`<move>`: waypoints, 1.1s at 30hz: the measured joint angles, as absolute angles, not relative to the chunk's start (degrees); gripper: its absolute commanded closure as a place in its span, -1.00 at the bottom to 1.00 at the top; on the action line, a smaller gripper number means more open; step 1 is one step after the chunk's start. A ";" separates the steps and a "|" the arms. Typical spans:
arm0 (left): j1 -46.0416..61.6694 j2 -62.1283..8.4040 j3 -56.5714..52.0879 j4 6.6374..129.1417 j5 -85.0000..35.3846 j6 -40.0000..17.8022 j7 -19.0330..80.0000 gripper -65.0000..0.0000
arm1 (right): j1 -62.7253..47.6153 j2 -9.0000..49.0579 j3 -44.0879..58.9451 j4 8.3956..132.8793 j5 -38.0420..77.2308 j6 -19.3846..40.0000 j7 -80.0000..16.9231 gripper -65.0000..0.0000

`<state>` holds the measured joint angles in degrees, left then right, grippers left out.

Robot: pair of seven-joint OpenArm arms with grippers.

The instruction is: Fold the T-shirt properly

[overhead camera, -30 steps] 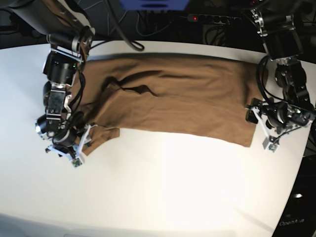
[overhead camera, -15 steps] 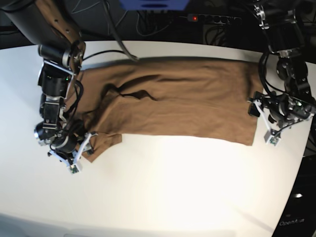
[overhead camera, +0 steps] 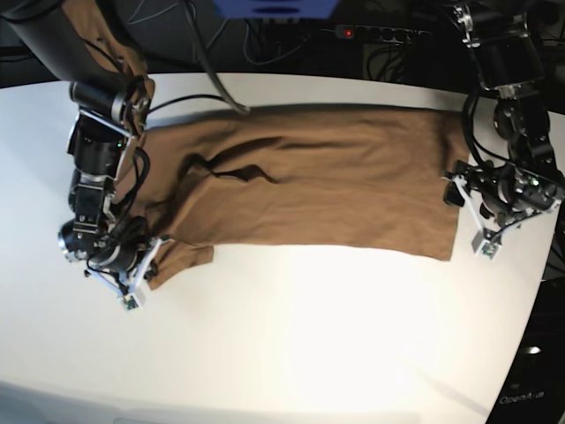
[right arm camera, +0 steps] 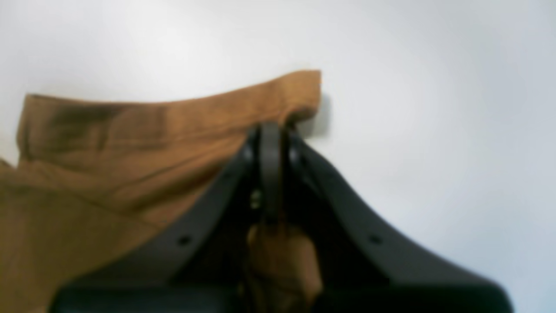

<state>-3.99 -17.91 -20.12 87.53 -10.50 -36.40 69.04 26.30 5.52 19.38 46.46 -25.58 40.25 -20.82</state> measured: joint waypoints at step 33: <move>-27.03 -18.81 -20.08 60.16 -10.46 -36.16 66.67 -0.34 | 26.00 5.52 19.49 46.61 -25.56 40.25 -20.32 0.96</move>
<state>-27.03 -18.81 -20.08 60.16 -10.46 -36.16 66.67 26.00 5.52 19.49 46.61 -25.56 40.25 -20.32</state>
